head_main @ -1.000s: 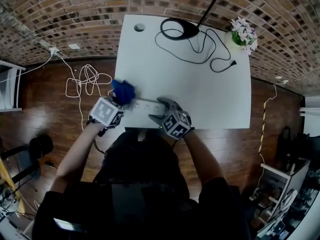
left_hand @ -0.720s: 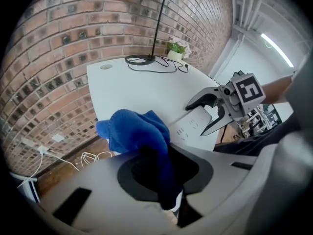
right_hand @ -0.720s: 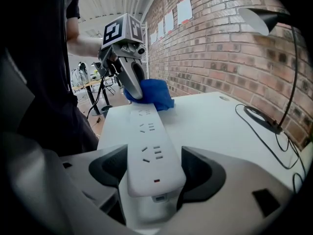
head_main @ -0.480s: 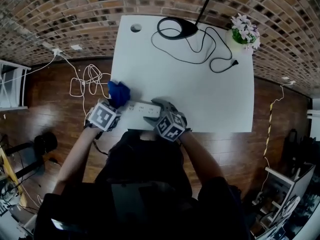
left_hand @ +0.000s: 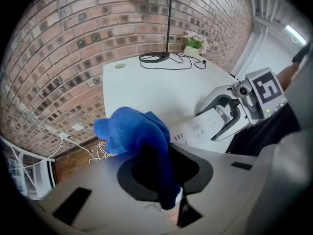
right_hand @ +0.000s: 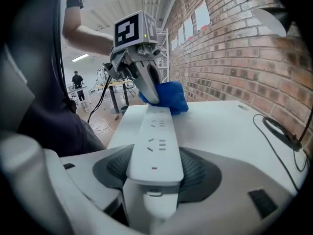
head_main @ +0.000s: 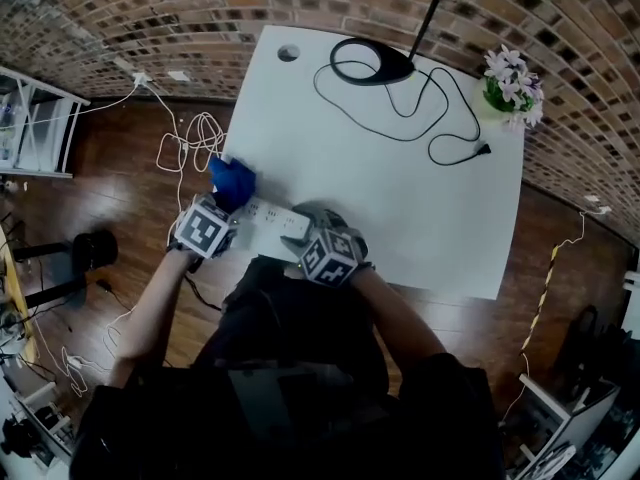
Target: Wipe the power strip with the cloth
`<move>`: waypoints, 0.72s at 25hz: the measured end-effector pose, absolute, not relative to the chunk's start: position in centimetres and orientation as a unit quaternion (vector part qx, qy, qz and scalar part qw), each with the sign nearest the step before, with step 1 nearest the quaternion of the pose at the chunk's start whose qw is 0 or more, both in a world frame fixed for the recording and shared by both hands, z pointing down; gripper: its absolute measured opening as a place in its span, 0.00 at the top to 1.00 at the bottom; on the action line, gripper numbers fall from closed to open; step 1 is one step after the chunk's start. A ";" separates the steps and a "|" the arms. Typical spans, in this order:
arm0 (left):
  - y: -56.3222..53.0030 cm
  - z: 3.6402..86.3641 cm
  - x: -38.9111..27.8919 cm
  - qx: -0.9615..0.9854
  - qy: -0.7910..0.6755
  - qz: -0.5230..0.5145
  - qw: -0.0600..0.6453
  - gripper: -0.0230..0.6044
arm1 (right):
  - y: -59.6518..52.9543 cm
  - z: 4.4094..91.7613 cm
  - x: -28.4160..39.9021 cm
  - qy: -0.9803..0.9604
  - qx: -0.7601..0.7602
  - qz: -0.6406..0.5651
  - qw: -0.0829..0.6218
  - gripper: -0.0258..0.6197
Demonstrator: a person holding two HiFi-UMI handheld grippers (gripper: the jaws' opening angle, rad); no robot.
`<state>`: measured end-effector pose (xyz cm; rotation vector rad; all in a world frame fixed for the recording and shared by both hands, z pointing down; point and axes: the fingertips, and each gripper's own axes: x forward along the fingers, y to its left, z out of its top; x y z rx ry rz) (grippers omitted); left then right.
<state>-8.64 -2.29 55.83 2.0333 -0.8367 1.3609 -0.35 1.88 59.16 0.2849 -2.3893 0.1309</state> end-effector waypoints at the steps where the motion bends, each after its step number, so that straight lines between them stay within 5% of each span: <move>1: -2.1 55.8 -8.1 0.757 -0.311 0.505 0.276 0.88 | 1.8 59.2 -0.4 -0.926 0.111 0.046 0.357 0.55; 18: 0.4 55.5 -2.0 0.776 -0.271 0.496 0.279 0.88 | 2.0 58.8 -0.7 -0.928 0.110 0.048 0.353 0.54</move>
